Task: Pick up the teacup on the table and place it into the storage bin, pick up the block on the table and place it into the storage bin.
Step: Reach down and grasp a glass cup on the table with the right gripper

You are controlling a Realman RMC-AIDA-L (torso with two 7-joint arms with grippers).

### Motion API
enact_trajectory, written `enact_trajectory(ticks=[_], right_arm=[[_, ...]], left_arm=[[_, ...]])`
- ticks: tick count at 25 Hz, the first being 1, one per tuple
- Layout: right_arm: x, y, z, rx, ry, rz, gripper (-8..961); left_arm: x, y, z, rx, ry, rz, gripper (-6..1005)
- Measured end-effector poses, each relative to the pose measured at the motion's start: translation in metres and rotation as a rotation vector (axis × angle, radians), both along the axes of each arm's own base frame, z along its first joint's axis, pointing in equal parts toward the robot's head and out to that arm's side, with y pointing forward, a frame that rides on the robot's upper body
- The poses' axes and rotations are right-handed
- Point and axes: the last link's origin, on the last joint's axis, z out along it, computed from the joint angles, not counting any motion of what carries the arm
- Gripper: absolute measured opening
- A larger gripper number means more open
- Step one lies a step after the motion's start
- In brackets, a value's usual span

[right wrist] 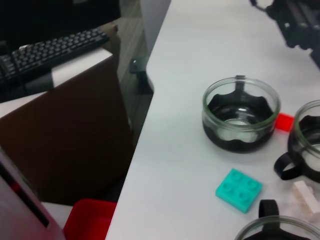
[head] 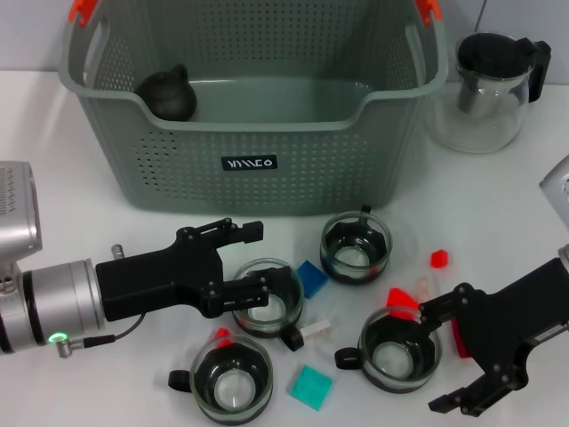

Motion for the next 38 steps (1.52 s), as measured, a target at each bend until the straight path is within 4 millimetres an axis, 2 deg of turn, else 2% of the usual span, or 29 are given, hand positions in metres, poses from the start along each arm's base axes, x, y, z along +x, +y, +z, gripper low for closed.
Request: enact_trajectory(ticks=[21, 29, 38], right_arm=[[-0.013, 0.005, -0.033, -0.040, -0.178, 0.073, 856], [-0.017, 0.008, -0.037, -0.021, -0.186, 0.085, 855], [-0.019, 0.011, -0.040, -0.014, -0.209, 0.102, 527]], left_arm=[[-0.002, -0.002, 0.000, 0.005, 0.004, 0.001, 810], [-0.005, -0.003, -0.003, 0.005, 0.008, 0.020, 811], [-0.007, -0.004, -0.003, 0.006, 0.010, 0.029, 810]])
